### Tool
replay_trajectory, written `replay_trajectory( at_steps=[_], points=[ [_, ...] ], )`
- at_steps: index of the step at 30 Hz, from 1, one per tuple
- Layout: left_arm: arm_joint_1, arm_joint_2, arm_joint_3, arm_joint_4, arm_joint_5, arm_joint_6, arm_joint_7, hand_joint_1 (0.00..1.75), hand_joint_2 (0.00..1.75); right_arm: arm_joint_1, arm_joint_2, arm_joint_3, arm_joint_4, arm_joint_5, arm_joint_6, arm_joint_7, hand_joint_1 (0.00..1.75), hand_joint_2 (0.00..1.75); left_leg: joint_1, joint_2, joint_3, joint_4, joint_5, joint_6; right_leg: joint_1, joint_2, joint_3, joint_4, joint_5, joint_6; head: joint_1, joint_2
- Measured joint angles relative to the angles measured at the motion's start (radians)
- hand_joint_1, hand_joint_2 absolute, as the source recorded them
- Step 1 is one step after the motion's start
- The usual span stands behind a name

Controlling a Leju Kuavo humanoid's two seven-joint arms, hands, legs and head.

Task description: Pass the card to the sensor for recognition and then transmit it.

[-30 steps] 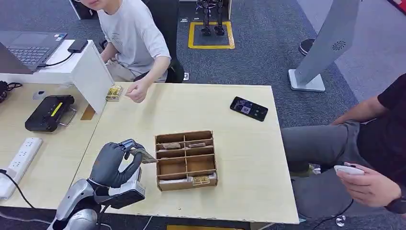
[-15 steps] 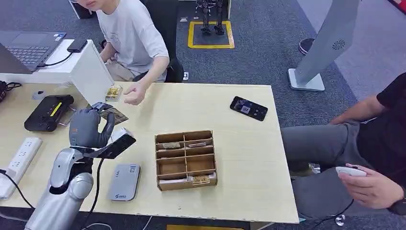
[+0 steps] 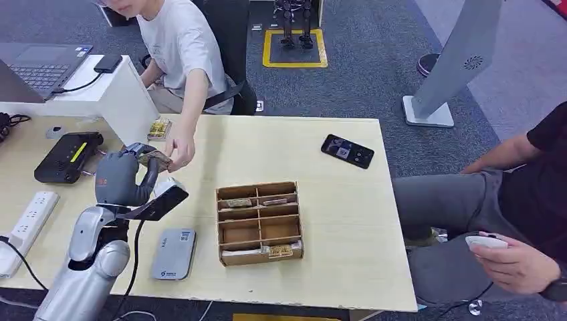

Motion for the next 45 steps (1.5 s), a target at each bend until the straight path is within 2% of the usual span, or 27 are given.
replay_trajectory(
  at_steps=[13, 17, 24, 25, 26, 38, 45],
  points=[
    [-0.002, 0.0, 0.011, 0.004, 0.005, 0.001, 0.002, 1.75, 1.75, 0.0, 0.0, 0.004, 0.0, 0.0, -0.006, -0.003, 0.0, 0.0, 0.0, 0.0, 0.0, 0.0, 0.0, 0.0, 0.0, 0.0, -0.001, 0.0, 0.0, 0.0, 0.0, 0.0],
    [-0.002, 0.002, 0.011, 0.011, -0.045, 0.027, 0.012, 1.75, 1.75, 0.0, -0.003, 0.012, 0.0, -0.009, -0.007, -0.003, 0.0, 0.0, 0.0, 0.0, 0.0, 0.0, 0.0, 0.0, 0.0, 0.0, -0.001, 0.0, 0.0, 0.0, 0.0, 0.0],
    [-0.004, 0.002, 0.011, 0.025, -0.054, 0.032, 0.012, 1.75, 1.75, -0.001, -0.008, 0.022, 0.0, -0.013, -0.007, 0.001, 0.0, 0.0, 0.0, 0.0, -0.001, 0.0, 0.0, 0.0, 0.0, 0.0, -0.001, 0.0, 0.0, 0.0, 0.0, 0.0],
    [-0.004, 0.002, 0.011, 0.025, -0.054, 0.032, 0.012, 1.31, 1.75, -0.001, -0.008, 0.023, 0.0, -0.013, -0.007, 0.001, 0.0, 0.0, 0.0, 0.0, -0.001, 0.0, 0.0, 0.0, 0.0, 0.0, -0.001, 0.0, 0.0, 0.0, 0.0, 0.0],
    [-0.005, 0.002, 0.011, 0.026, -0.054, 0.033, 0.012, 0.0, 1.75, -0.001, -0.008, 0.023, 0.0, -0.013, -0.007, 0.001, 0.0, 0.0, 0.0, 0.0, -0.001, 0.0, 0.0, 0.0, 0.0, 0.0, -0.001, 0.0, 0.0, 0.0, 0.0, 0.0],
    [0.002, 0.011, 0.026, 0.032, -0.061, 0.058, 0.011, 0.0, 1.75, 0.003, -0.012, 0.025, -0.004, -0.035, -0.016, 0.005, 0.0, 0.0, 0.0, 0.0, -0.001, 0.0, 0.0, 0.0, 0.0, 0.0, -0.001, 0.0, 0.0, 0.0, 0.0, 0.0],
    [0.056, 0.033, 0.09, 0.031, -0.034, 0.09, 0.014, 0.0, 1.75, 0.033, -0.024, 0.026, -0.034, -0.053, -0.036, 0.029, 0.0, 0.0, 0.0, 0.0, -0.001, 0.0, 0.0, 0.0, 0.0, 0.0, -0.001, 0.0, 0.0, 0.0, 0.0, 0.0]
  ],
)
